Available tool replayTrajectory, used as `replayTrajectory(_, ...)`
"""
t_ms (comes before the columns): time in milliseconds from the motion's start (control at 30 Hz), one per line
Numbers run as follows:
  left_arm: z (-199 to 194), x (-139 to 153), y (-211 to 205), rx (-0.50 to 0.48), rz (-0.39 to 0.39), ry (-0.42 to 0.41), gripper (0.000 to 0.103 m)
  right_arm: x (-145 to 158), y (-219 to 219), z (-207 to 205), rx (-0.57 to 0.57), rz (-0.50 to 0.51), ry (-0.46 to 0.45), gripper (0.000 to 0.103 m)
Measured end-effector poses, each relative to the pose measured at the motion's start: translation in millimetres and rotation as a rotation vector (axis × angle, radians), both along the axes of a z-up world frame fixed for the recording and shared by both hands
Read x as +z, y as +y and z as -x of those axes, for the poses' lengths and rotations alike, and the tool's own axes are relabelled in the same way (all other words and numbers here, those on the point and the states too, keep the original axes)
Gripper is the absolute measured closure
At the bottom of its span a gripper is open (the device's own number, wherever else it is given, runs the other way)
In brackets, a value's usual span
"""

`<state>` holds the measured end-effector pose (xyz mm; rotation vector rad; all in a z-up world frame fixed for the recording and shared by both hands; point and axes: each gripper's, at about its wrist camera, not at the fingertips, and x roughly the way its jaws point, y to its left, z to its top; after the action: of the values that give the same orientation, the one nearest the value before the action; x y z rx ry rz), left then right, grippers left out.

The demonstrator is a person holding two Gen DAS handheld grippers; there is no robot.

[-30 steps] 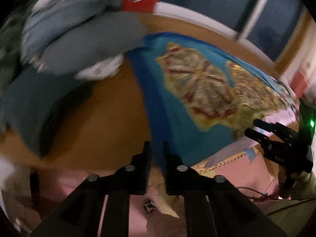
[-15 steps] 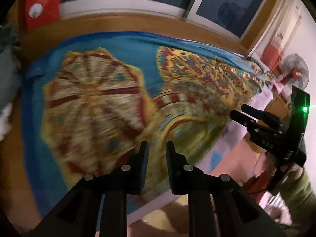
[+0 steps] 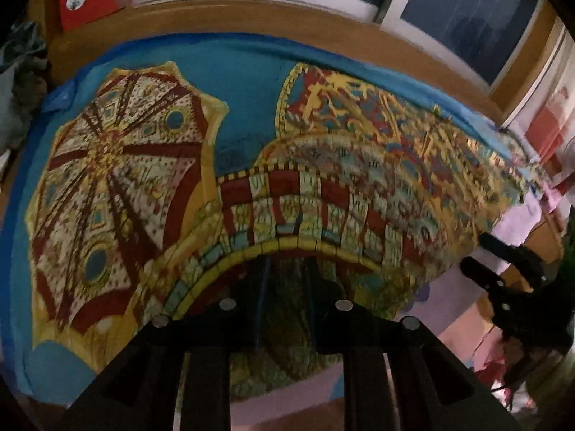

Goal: Fold clothes

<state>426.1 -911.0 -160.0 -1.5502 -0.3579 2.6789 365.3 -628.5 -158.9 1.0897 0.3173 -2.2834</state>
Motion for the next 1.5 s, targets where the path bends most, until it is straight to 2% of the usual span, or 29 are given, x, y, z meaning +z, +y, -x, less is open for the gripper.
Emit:
replayTrajectory(100,-1,5,4,-0.006,0.024,-0.075,0.084,3,13,-3,0.076,0.007,-0.048,0.038)
replayTrajectory(167,0,11,5,0.005,0.012,-0.083,0.084,11,25,6,0.098,0.028,-0.084,0.039)
replayTrajectory(200,3,14,6,0.009,0.002,-0.072,0.084,15,31,10,0.108,0.039,-0.101,0.039)
replayTrajectory(300,27,26,16,-0.007,-0.039,-0.020,0.084,37,46,43,0.094,0.040,-0.053,0.039)
replayTrajectory(367,57,34,29,-0.049,-0.069,0.020,0.083,55,55,78,0.054,0.049,-0.024,0.039)
replayTrajectory(467,104,40,56,-0.129,-0.091,0.083,0.083,75,66,142,-0.002,0.077,-0.033,0.042)
replayTrajectory(533,129,41,72,-0.177,-0.102,0.087,0.083,86,72,183,-0.034,0.091,-0.042,0.048)
replayTrajectory(633,157,42,95,-0.232,-0.112,0.077,0.083,88,70,237,-0.047,0.059,-0.032,0.048)
replayTrajectory(833,184,35,115,-0.251,-0.143,0.053,0.083,59,41,304,0.075,-0.194,0.013,0.049)
replayTrajectory(967,193,31,116,-0.207,-0.163,0.036,0.083,38,13,322,0.275,-0.382,0.131,0.049)
replayTrajectory(1067,201,23,117,-0.172,-0.161,0.008,0.083,22,-2,337,0.381,-0.446,0.129,0.049)
replayTrajectory(1133,205,20,115,-0.148,-0.159,-0.004,0.083,15,-7,345,0.411,-0.469,0.121,0.049)
replayTrajectory(1200,208,19,111,-0.123,-0.179,-0.008,0.083,13,-9,347,0.441,-0.455,0.131,0.049)
replayTrajectory(1233,210,20,109,-0.117,-0.183,-0.006,0.083,12,-10,348,0.457,-0.448,0.136,0.053)
replayTrajectory(1267,213,21,107,-0.112,-0.181,-0.004,0.083,12,-10,348,0.465,-0.446,0.143,0.062)
replayTrajectory(1300,215,22,105,-0.107,-0.178,-0.002,0.083,12,-10,348,0.472,-0.445,0.149,0.084)
replayTrajectory(1333,219,22,104,-0.103,-0.172,-0.002,0.083,12,-8,346,0.486,-0.445,0.151,0.089)
replayTrajectory(1500,235,19,100,-0.092,-0.165,-0.022,0.083,9,4,334,0.562,-0.428,0.107,0.089)
